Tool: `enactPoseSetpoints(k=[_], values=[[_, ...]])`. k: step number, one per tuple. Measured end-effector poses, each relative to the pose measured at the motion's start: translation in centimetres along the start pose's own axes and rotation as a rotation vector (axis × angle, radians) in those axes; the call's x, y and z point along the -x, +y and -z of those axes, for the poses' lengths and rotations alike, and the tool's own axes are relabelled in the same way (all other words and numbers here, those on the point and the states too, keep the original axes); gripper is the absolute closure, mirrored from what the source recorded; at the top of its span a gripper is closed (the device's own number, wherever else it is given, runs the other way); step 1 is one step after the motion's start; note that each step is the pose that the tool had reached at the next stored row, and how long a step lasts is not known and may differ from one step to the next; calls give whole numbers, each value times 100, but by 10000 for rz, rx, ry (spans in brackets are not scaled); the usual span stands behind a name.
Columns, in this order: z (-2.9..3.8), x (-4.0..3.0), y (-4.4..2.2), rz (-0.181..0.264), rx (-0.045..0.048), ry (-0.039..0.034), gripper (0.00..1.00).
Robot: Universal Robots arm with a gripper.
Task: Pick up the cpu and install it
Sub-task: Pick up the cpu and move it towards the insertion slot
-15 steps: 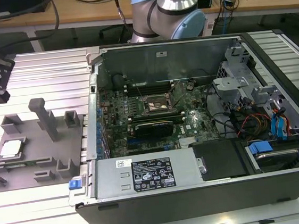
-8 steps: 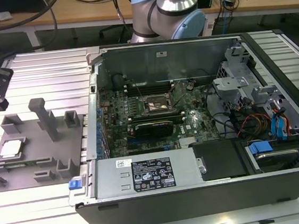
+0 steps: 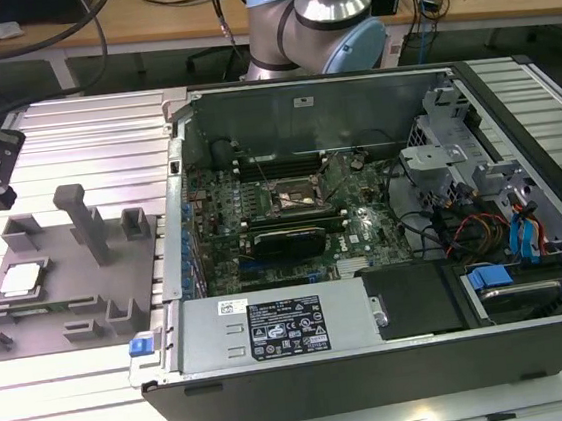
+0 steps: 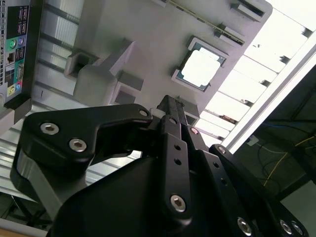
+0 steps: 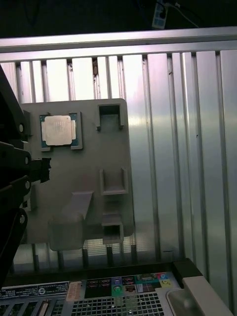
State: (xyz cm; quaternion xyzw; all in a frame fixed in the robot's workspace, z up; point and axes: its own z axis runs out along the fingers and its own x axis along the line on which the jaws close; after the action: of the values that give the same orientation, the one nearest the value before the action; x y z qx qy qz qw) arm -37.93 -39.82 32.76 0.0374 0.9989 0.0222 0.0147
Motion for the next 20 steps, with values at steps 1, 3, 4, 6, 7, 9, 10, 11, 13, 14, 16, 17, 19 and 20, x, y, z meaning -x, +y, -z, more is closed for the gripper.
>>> enactPoseSetpoints(k=[1,3,4,6,7,9,10,11,13,14,16,17,19,20], values=[[-1,0,0,0,0,0,89],[-1,0,0,0,0,-1,89],[-1,0,0,0,0,0,89],[-4,-3,-1,0,2,-4,89],[-6,-10,-1,1,4,-10,89],[-14,-44,-4,0,3,-30,89],[-24,-69,-6,2,5,-44,89],[-33,-87,-8,2,5,-55,89],[-80,-148,-15,3,5,-68,89],[-102,-166,-23,5,7,-67,89],[-170,-168,-47,1,5,-45,89],[-203,-168,-52,2,6,-43,89],[-286,-176,-70,1,6,-43,89],[-306,-179,-76,2,4,-41,89]])
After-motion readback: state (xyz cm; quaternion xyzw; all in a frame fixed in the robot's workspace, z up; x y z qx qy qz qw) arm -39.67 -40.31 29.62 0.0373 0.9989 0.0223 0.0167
